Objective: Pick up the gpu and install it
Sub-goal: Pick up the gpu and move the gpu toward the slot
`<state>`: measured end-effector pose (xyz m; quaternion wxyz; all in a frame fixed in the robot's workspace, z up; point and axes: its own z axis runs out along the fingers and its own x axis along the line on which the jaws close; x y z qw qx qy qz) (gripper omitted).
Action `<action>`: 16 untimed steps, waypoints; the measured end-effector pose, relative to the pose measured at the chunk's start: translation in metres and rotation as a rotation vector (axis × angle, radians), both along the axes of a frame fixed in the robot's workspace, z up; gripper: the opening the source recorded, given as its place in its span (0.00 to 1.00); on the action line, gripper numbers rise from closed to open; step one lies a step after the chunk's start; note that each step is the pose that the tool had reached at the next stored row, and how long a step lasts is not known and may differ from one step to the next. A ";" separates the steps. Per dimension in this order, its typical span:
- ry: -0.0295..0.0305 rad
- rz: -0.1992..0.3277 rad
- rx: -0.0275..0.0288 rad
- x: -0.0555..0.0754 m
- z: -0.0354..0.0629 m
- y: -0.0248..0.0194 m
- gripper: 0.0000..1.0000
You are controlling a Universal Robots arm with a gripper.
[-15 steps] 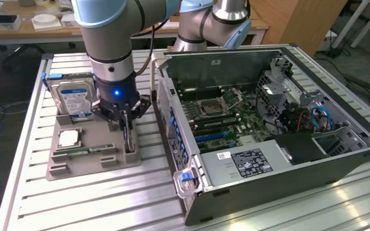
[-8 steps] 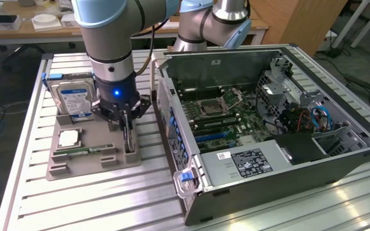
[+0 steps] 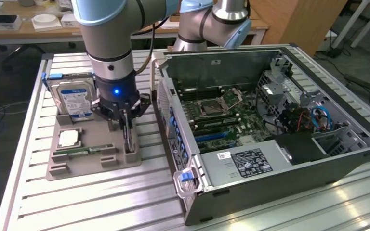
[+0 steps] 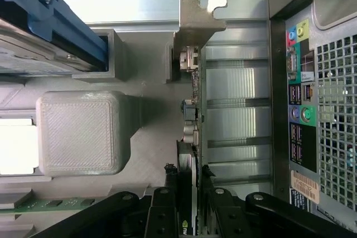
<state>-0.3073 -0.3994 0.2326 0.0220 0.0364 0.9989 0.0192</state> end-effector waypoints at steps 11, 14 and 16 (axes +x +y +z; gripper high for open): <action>-0.0001 0.000 0.0000 0.000 0.0125 0.0000 0.26; -0.0001 0.000 0.0000 0.000 0.0172 0.0000 0.26; 0.0000 0.000 -0.0001 0.000 0.0206 0.0000 0.26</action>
